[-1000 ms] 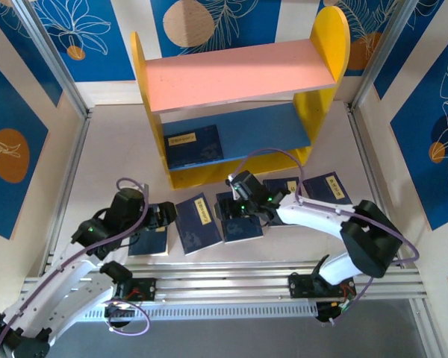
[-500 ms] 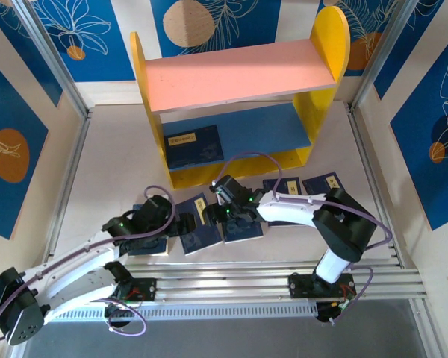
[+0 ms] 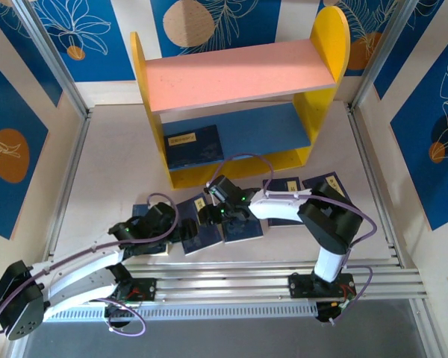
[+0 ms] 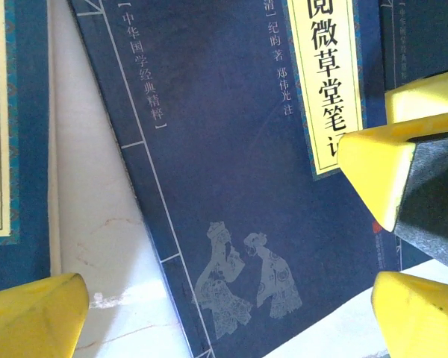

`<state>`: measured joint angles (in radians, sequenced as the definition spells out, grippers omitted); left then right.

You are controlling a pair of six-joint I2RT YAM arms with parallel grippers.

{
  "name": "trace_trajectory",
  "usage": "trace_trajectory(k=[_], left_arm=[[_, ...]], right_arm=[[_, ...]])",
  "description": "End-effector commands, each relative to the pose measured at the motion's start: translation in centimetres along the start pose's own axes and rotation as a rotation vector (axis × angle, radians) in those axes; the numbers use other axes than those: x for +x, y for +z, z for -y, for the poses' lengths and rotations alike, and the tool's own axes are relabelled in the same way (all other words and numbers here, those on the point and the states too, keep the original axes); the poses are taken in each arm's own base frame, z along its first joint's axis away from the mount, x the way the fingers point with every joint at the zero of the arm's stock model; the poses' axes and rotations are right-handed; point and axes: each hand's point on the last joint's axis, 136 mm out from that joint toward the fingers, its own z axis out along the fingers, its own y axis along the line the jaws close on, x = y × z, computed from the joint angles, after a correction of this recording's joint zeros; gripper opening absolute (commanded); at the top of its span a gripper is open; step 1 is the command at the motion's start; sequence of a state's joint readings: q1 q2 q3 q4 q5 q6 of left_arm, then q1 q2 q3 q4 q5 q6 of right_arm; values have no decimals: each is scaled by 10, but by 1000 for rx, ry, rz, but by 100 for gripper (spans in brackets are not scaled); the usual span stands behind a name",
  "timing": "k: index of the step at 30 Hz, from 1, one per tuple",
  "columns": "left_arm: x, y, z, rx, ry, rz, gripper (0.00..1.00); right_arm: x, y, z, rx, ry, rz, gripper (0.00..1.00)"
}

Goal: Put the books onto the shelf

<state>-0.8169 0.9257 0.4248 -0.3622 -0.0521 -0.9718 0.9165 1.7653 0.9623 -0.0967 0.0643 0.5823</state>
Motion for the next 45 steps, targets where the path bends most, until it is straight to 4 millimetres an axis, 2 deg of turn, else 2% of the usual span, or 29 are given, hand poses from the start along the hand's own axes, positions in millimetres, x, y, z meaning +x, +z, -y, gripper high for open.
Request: trace_trajectory(k=[1, 21, 29, 34, 43, 45], left_arm=[[2, 6, 5, 15, -7, -9, 97], [9, 36, 1, -70, 31, -84, 97], [13, 45, -4, -100, 32, -109, 97], [15, 49, -4, -97, 28, -117, 97], [13, 52, -2, -92, 39, -114, 97], [12, 53, 4, -68, 44, -110, 97]], right_arm=[[2, 2, -7, -17, -6, -27, 55], [34, 9, 23, 64, 62, -92, 49], [41, 14, 32, 64, 90, -119, 42], [42, 14, 35, 51, 104, -126, 32], [51, 14, 44, 29, 151, -141, 25], [52, 13, 45, 26, 154, -141, 25]])
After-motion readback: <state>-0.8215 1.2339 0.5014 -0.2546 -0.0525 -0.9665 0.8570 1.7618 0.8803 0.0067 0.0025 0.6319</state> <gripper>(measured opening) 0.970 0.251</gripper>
